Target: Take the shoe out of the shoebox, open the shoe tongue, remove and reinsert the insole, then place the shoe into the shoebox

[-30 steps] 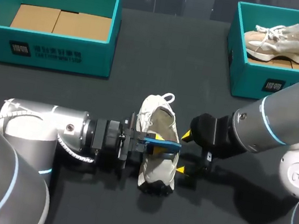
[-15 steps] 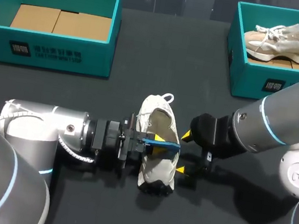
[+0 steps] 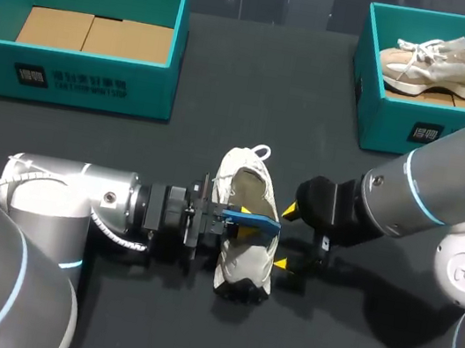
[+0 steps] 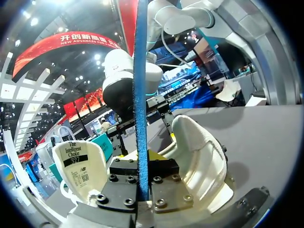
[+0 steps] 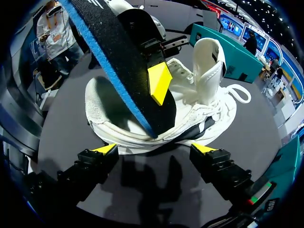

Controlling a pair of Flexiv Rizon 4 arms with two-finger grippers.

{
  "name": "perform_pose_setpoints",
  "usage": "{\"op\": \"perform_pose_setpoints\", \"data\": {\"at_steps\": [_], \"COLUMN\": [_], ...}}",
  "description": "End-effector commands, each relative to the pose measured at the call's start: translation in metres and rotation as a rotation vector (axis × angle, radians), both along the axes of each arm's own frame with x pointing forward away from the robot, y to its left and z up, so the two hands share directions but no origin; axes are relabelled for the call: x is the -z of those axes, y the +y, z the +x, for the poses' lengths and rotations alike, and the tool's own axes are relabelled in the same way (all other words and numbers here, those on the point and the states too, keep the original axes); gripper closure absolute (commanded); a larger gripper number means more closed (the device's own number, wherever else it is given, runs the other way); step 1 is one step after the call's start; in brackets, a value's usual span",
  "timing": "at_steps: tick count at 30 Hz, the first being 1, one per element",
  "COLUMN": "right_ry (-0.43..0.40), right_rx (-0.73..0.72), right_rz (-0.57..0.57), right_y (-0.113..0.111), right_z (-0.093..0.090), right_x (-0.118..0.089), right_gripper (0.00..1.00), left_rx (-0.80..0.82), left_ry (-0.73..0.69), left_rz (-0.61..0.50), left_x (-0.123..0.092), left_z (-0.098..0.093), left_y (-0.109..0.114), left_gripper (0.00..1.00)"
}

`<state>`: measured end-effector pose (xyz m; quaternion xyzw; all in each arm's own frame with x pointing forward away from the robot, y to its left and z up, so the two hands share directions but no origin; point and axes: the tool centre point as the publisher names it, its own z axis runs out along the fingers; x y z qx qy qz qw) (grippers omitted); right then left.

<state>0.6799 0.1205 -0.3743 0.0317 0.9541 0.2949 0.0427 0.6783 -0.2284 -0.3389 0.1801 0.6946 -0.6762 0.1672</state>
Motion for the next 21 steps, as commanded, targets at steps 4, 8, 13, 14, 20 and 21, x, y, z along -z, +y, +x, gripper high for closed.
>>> {"op": "perform_pose_setpoints", "data": {"at_steps": [4, 8, 13, 14, 20, 21], "right_ry": [-0.001, -0.001, -0.001, -0.001, -0.001, -0.001], "right_rx": [-0.001, -0.001, -0.001, -0.001, -0.001, -0.001], "right_rz": [0.002, 0.002, 0.002, 0.002, 0.002, 0.002], "right_y": [-0.0006, -0.0006, -0.0006, -0.0006, -0.0006, -0.0006], "right_z": [-0.001, -0.001, -0.001, -0.001, -0.001, -0.001], "right_x": [0.0003, 0.0003, 0.0003, 0.0003, 0.0003, 0.0003], "right_gripper": [0.0, 0.0, 0.0, 0.0, 0.0, 0.0], "left_rx": [0.0, 0.0, 0.01, 0.011, 0.009, 0.008], "left_ry": [0.0, 0.0, 0.001, 0.0, 0.004, 0.005], "left_rz": [0.001, 0.001, 0.006, 0.007, 0.011, 0.011], "left_x": [0.004, 0.004, 0.003, 0.0026, 0.0006, 0.0003], "left_z": [0.0024, 0.0024, 0.001, 0.0003, 0.0001, 0.0003], "left_y": [-0.0006, -0.0006, -0.0007, -0.0008, -0.0005, -0.0004], "left_gripper": [1.0, 1.0, 1.0, 1.0, 0.75, 0.75]}}
